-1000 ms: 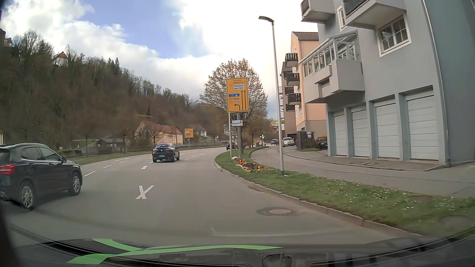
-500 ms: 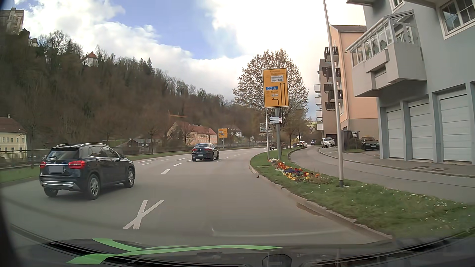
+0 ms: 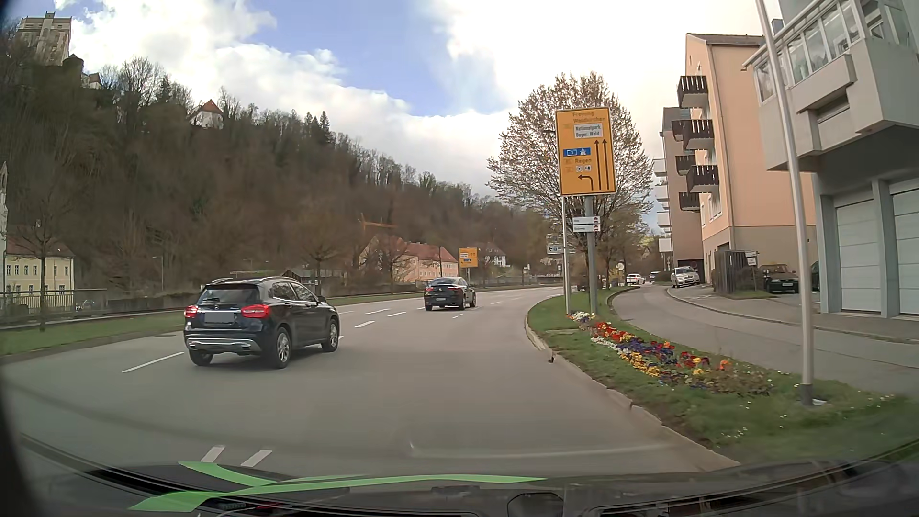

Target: Follow the waypoints while adhering to traffic rules and regulations

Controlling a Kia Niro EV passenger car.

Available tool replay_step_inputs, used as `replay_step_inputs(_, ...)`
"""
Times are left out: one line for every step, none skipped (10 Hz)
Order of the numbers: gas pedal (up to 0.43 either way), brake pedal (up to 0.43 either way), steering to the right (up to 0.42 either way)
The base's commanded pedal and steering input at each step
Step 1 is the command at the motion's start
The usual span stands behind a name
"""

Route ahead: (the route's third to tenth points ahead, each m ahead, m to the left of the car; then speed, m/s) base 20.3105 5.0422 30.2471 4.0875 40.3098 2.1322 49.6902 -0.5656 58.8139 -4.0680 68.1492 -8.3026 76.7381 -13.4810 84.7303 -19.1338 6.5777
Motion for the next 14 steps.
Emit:
replay_step_inputs(0.11,0.0,-0.086)
replay_step_inputs(0.11,0.0,-0.083)
replay_step_inputs(0.11,0.0,-0.074)
replay_step_inputs(0.11,0.0,-0.053)
replay_step_inputs(0.11,0.0,-0.038)
replay_step_inputs(0.11,0.0,-0.024)
replay_step_inputs(0.11,0.0,-0.012)
replay_step_inputs(0.11,0.0,-0.01)
replay_step_inputs(0.11,0.0,-0.008)
replay_step_inputs(0.118,0.0,-0.004)
replay_step_inputs(0.118,0.0,0.0)
replay_step_inputs(0.13,0.0,0.004)
replay_step_inputs(0.13,0.0,0.01)
replay_step_inputs(0.138,0.0,0.016)
